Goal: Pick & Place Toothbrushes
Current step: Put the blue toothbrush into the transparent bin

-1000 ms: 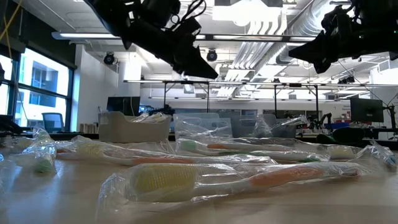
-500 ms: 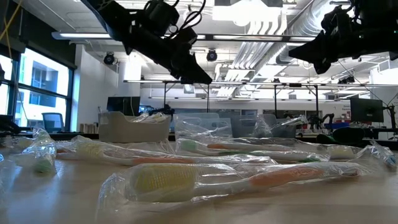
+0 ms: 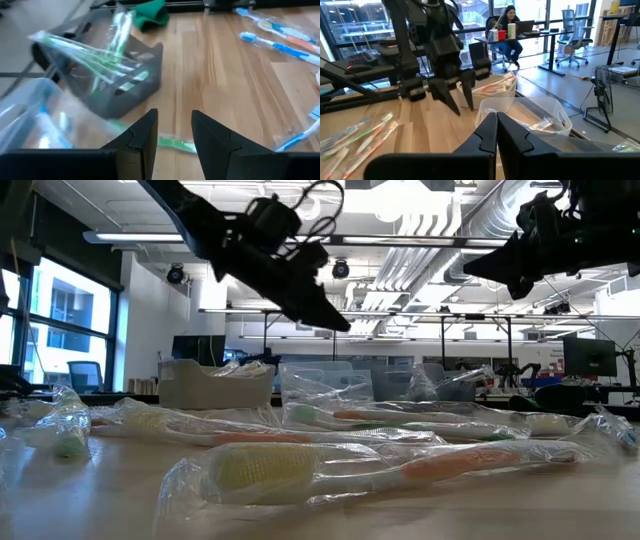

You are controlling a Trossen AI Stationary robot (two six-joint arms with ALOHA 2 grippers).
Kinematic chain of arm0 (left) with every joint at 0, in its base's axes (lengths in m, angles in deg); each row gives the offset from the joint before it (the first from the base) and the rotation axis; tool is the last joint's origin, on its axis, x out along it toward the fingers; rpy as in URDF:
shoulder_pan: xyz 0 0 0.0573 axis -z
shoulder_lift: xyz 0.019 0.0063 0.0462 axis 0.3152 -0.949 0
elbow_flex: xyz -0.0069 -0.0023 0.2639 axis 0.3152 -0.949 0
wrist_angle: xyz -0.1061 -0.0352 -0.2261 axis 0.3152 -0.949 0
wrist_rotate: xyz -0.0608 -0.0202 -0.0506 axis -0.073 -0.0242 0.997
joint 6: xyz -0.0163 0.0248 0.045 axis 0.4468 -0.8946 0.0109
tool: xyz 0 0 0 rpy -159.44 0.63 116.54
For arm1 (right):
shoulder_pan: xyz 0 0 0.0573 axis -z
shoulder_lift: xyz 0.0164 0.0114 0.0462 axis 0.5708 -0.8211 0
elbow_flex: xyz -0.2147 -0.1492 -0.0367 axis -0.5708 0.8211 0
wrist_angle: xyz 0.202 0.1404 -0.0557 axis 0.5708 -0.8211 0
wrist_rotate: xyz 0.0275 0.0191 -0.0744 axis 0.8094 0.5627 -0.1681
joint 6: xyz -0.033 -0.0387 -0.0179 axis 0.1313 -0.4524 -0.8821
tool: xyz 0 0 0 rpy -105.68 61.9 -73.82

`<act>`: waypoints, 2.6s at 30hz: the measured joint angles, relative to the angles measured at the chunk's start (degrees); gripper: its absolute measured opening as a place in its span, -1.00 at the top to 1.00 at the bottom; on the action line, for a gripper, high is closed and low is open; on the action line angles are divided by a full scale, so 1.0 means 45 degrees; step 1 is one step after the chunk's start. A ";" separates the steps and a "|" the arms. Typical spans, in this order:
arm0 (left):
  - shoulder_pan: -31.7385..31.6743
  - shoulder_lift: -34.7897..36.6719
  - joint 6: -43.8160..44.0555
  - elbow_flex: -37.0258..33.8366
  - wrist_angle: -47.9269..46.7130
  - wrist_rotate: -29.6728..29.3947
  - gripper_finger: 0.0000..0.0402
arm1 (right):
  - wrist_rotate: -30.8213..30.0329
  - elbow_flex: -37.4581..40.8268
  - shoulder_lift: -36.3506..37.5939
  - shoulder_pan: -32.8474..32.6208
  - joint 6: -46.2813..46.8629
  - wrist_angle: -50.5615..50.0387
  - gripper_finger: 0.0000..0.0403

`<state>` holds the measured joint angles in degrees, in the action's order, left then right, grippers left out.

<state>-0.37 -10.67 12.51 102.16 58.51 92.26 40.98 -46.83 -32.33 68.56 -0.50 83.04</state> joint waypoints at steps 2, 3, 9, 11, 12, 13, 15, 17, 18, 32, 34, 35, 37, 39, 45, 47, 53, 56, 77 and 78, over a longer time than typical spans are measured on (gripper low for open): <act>0.0002 -0.0458 -0.0084 0.0480 -0.0045 0.0465 0.41 | 0.0014 0.0000 0.0000 -0.0007 -0.0005 -0.0038 0.99; 0.0002 -0.0626 -0.0188 0.0698 -0.0127 0.0744 0.41 | 0.0009 0.0005 0.0000 -0.0002 -0.0005 -0.0059 0.99; 0.0002 -0.0949 -0.0976 0.1661 -0.1205 0.1186 0.41 | 0.0144 0.0005 0.0000 0.0000 -0.0086 -0.0166 0.99; 0.0036 -0.0949 -0.1248 0.1742 -0.1271 0.1226 0.41 | 0.0152 0.0005 0.0000 -0.0004 -0.0150 -0.0157 0.99; 0.0075 -0.0949 -0.1257 0.1748 -0.1276 0.1215 0.41 | 0.0149 0.0005 0.0000 -0.0002 -0.0251 -0.0169 0.99; 0.0079 -0.0949 -0.1285 0.1771 -0.1285 0.1205 0.41 | 0.0145 0.0005 0.0000 -0.0001 -0.0371 -0.0168 0.99; 0.0093 -0.0949 -0.1285 0.1807 -0.1222 0.1221 0.41 | 0.0149 0.0005 0.0000 -0.0004 -0.0536 -0.0162 0.99; 0.0094 -0.0949 -0.1371 0.1819 -0.1196 0.1222 0.41 | 0.0149 0.0005 0.0000 -0.0001 -0.0646 -0.0157 0.99; 0.0094 -0.0949 -0.1516 0.1819 -0.1223 0.1217 0.41 | 0.0153 0.0005 0.0000 0.0001 -0.0647 -0.0162 0.99; 0.1093 -0.1570 -0.2922 0.1810 -0.1680 0.1043 0.41 | 0.0244 0.0005 0.0000 -0.0002 -0.0596 -0.0618 0.99; 0.1253 -0.1595 -0.2917 0.1785 -0.1738 0.1052 0.41 | 0.0246 0.0005 0.0000 0.0001 -0.0344 -0.0625 0.99; 0.1344 -0.1595 -0.2917 0.1804 -0.1687 0.1068 0.41 | 0.0251 0.0005 0.0000 -0.0004 -0.0247 -0.0633 0.99; 0.1439 -0.1657 -0.2750 0.1831 -0.1628 0.1042 0.41 | 0.0246 0.0005 0.0000 0.0001 -0.0059 -0.0670 0.99; 0.1464 -0.1694 -0.2196 0.1799 -0.1756 0.1016 0.41 | 0.0237 0.0005 0.0000 -0.0004 -0.0063 -0.0769 0.99; 0.1430 -0.1815 -0.1211 0.1801 -0.1542 0.0979 0.41 | 0.0192 0.0005 0.0000 -0.0002 -0.0092 -0.0733 0.99; 0.1443 -0.1810 -0.1120 0.1802 -0.1453 0.0978 0.41 | 0.0192 0.0005 0.0000 0.0001 -0.0092 -0.0732 0.99; 0.1756 -0.1804 -0.1565 0.1804 -0.1456 0.0865 0.41 | 0.0202 0.0005 0.0000 -0.0004 -0.0097 -0.0732 0.99; 0.1877 -0.1804 -0.1555 0.1804 -0.1508 0.0591 0.41 | 0.0202 0.0005 0.0000 0.0001 -0.0102 -0.0734 0.99; 0.1842 -0.1780 -0.0964 0.2664 -0.2004 0.1271 0.04 | 0.1223 0.0005 0.0000 -0.0003 0.0281 0.1901 0.99; 0.1842 -0.1780 -0.0636 0.2669 -0.2006 0.1427 0.05 | 0.1254 0.0005 0.0005 0.0001 0.0364 0.1898 0.99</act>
<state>7.92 -18.67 9.65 114.17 49.48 98.68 46.62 -46.81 -32.31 68.56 1.14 91.58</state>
